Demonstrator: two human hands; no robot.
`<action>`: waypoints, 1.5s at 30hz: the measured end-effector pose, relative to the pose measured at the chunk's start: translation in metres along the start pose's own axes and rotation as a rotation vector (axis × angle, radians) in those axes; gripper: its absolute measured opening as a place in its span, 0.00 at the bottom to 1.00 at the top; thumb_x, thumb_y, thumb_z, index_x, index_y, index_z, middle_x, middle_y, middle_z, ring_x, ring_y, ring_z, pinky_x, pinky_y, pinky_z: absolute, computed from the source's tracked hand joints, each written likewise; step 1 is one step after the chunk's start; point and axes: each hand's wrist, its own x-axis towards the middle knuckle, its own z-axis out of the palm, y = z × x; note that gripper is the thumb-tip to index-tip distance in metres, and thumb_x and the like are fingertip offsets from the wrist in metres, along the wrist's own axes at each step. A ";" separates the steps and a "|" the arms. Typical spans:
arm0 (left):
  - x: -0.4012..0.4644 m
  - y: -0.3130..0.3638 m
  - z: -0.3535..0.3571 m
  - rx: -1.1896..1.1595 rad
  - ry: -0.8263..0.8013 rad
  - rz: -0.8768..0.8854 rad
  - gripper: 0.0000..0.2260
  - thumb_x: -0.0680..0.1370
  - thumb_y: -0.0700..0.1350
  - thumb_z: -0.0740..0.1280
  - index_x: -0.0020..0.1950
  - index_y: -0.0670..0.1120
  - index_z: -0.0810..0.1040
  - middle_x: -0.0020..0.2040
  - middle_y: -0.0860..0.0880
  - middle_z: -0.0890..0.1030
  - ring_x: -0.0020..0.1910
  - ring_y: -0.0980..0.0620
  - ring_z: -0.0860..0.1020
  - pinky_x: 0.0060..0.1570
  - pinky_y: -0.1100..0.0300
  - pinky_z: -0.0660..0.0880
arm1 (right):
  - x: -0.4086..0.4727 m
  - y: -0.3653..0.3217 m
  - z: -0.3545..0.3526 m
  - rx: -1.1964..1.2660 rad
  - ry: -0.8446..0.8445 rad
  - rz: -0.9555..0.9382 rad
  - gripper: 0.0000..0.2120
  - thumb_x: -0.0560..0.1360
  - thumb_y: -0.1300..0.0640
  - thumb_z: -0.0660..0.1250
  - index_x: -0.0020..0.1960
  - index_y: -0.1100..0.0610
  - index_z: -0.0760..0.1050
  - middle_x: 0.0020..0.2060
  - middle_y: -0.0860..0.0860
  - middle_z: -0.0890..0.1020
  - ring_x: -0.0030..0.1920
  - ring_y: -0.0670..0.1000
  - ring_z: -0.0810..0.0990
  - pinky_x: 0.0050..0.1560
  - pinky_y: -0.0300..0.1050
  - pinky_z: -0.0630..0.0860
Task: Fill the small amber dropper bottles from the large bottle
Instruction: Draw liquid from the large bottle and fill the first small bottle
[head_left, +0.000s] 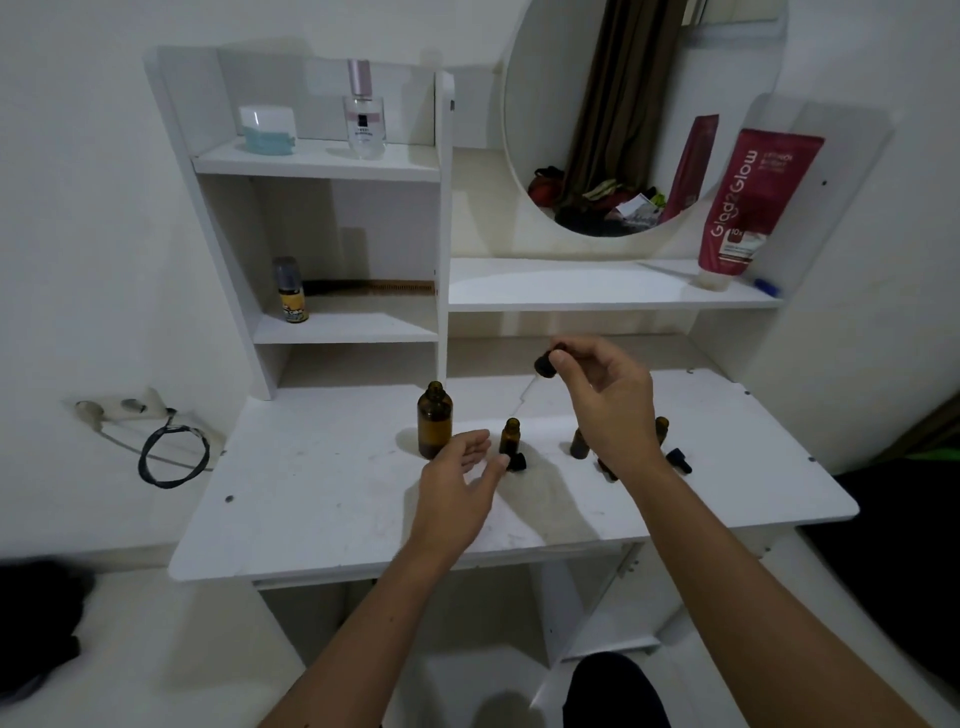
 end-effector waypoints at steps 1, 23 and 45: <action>0.003 0.000 0.002 0.011 -0.006 0.005 0.19 0.78 0.51 0.74 0.68 0.49 0.78 0.61 0.57 0.82 0.59 0.60 0.80 0.54 0.76 0.74 | 0.000 0.002 -0.001 -0.010 0.004 0.010 0.09 0.81 0.58 0.73 0.60 0.57 0.85 0.49 0.49 0.89 0.52 0.45 0.88 0.62 0.49 0.83; 0.040 -0.010 0.017 0.126 -0.047 0.121 0.11 0.79 0.47 0.73 0.61 0.49 0.84 0.52 0.59 0.85 0.52 0.65 0.81 0.56 0.69 0.78 | 0.001 0.038 0.019 -0.130 -0.141 0.028 0.06 0.78 0.62 0.75 0.48 0.51 0.86 0.44 0.44 0.89 0.46 0.42 0.87 0.52 0.31 0.79; 0.038 -0.006 0.016 0.107 -0.039 0.074 0.13 0.79 0.47 0.73 0.63 0.47 0.83 0.54 0.54 0.86 0.52 0.58 0.83 0.59 0.56 0.81 | 0.004 0.036 0.021 -0.028 -0.184 0.161 0.04 0.80 0.60 0.73 0.54 0.54 0.86 0.43 0.42 0.89 0.47 0.40 0.87 0.52 0.31 0.79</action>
